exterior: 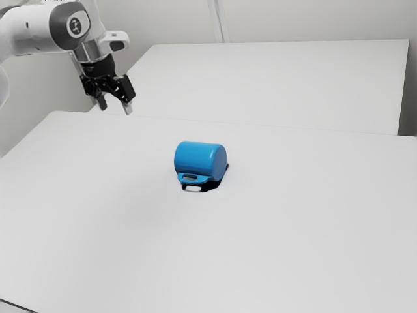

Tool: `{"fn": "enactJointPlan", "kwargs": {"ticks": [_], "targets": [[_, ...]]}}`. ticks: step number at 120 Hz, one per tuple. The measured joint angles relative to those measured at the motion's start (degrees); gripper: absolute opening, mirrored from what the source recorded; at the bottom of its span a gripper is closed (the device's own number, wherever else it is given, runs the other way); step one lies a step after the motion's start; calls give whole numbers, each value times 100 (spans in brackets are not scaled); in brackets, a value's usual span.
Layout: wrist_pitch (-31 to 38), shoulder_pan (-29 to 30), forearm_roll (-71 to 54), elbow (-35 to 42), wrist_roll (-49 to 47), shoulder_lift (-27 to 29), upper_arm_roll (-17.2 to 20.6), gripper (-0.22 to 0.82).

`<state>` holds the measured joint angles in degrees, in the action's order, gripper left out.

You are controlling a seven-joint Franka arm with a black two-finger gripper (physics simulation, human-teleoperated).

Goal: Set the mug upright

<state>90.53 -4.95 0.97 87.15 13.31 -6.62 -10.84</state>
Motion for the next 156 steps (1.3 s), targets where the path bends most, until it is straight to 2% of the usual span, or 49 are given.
{"fn": "enactJointPlan", "kwargs": {"ticks": [18,31,56,84,122,156], "targets": [[421,-51,265,249,167,3,-95,60],[528,-552,1024,381,261,-56,-735,60],[465,-650,2993,1137,535,-219,-1196,60],[408,-416,3863,1329,1044,-621,-1253,60],[565,-95,4698,787,1663,-1562,-1204,60],[777,10,5217,905,2049,-1887,-1120,60]]}}
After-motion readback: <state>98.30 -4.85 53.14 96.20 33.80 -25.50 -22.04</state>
